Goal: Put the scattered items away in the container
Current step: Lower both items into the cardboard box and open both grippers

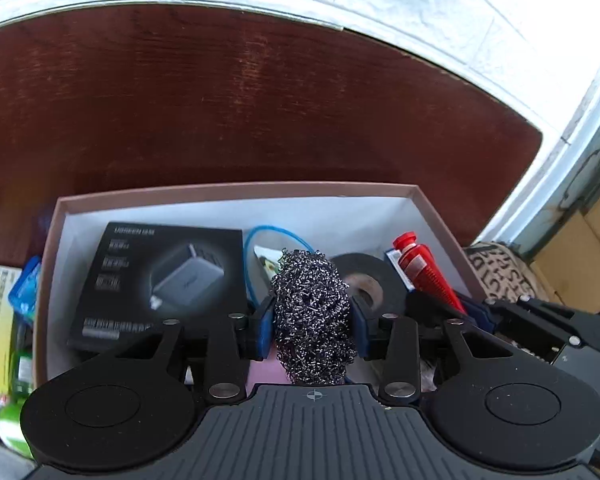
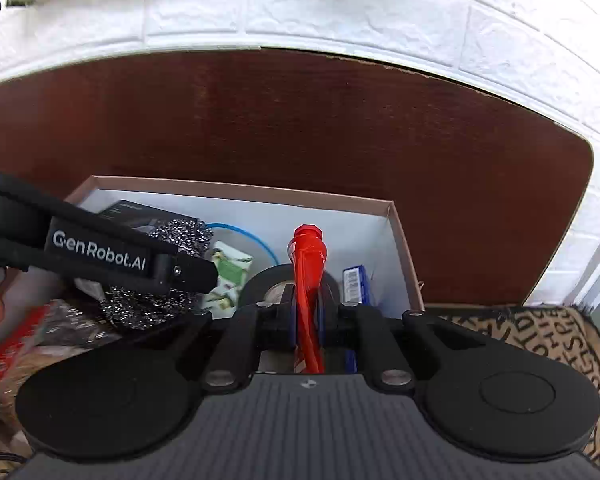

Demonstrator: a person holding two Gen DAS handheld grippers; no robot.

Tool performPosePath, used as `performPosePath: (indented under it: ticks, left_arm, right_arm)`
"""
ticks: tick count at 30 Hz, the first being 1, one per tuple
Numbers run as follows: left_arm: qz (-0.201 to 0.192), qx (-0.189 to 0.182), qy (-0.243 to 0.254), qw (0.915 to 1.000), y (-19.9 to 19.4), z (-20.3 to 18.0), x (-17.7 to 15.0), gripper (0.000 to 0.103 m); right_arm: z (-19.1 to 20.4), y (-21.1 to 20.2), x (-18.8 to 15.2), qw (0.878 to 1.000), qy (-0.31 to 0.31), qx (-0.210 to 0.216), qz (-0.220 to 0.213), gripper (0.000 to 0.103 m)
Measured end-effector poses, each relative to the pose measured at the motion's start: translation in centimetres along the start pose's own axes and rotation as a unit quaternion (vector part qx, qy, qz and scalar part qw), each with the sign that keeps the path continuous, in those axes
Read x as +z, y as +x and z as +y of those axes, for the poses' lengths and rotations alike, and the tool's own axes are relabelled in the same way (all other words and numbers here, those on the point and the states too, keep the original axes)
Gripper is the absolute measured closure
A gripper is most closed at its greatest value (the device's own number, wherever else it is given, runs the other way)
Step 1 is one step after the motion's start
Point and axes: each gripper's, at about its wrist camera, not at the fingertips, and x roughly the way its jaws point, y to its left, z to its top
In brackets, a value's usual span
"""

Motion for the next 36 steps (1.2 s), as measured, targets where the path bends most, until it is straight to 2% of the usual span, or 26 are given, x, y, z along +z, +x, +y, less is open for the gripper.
performPosePath:
  ticks: [2,3,5,7,8,9,10,12,15,18,19,24,27,31,36]
  left_arm:
    - [0.000,0.007,0.006,1.0000,0.6,0.0,0.3,0.055]
    - [0.000,0.009,0.007,0.9999,0.8,0.0,0.5,0.048]
    - [-0.001,0.015,0.010,0.9998,1.1,0.0,0.7,0.048]
    - [-0.005,0.018,0.008,0.9998,1.2,0.0,0.9,0.046]
    - [-0.006,0.014,0.005,0.9999,1.1,0.0,0.9,0.042]
    - [-0.007,0.004,0.001,1.0000,0.9,0.1,0.9,0.032]
    - [-0.009,-0.008,-0.002,0.9999,0.5,0.2,0.8,0.028]
    - [-0.020,-0.022,0.002,0.9995,-0.4,0.1,0.4,0.012]
    - [-0.056,0.006,0.025,0.9981,-2.0,-0.5,-0.4,0.004]
    - [-0.069,0.009,0.050,0.9963,-3.5,-0.8,-1.6,0.000]
    - [-0.071,0.008,0.055,0.9959,-3.8,-1.0,-1.9,0.000]
    - [-0.088,0.021,0.074,0.9932,-6.2,-1.6,-4.8,0.000]
    - [-0.095,0.028,0.068,0.9927,-7.4,-1.5,-6.4,0.000]
    - [-0.093,0.026,0.051,0.9940,-9.1,-1.2,-7.5,0.000]
    - [-0.112,0.033,0.053,0.9917,-11.4,-1.6,-8.7,0.000]
  right_arm:
    - [-0.1,0.9,0.4,1.000,-0.004,-0.005,0.004,0.092]
    - [-0.2,1.4,0.6,1.000,-0.006,-0.007,0.007,0.092]
    - [-0.3,2.1,1.0,1.000,-0.003,0.001,0.029,0.092]
    - [-0.1,2.1,1.2,0.999,-0.014,0.018,0.033,0.091]
    - [0.1,2.0,1.2,0.999,-0.025,0.012,0.033,0.090]
    - [0.4,1.8,1.1,0.999,-0.034,-0.001,0.031,0.082]
    - [0.7,1.4,0.9,0.999,-0.040,-0.011,0.025,0.059]
    - [1.1,0.5,0.4,0.998,-0.050,-0.024,0.008,0.032]
    - [2.1,-1.3,-0.5,0.996,-0.080,-0.031,-0.006,0.027]
    - [3.0,-3.4,-1.4,0.994,-0.099,-0.032,-0.028,0.004]
    - [3.3,-4.1,-1.7,0.993,-0.105,-0.035,-0.037,0.001]
    - [4.8,-6.7,-3.0,0.990,-0.131,-0.033,-0.050,0.000]
    - [5.4,-8.1,-3.7,0.989,-0.137,-0.026,-0.053,0.000]
    - [5.6,-9.5,-3.8,0.990,-0.126,-0.022,-0.057,0.000]
    - [5.9,-11.4,-3.9,0.991,-0.115,-0.019,-0.070,0.000]
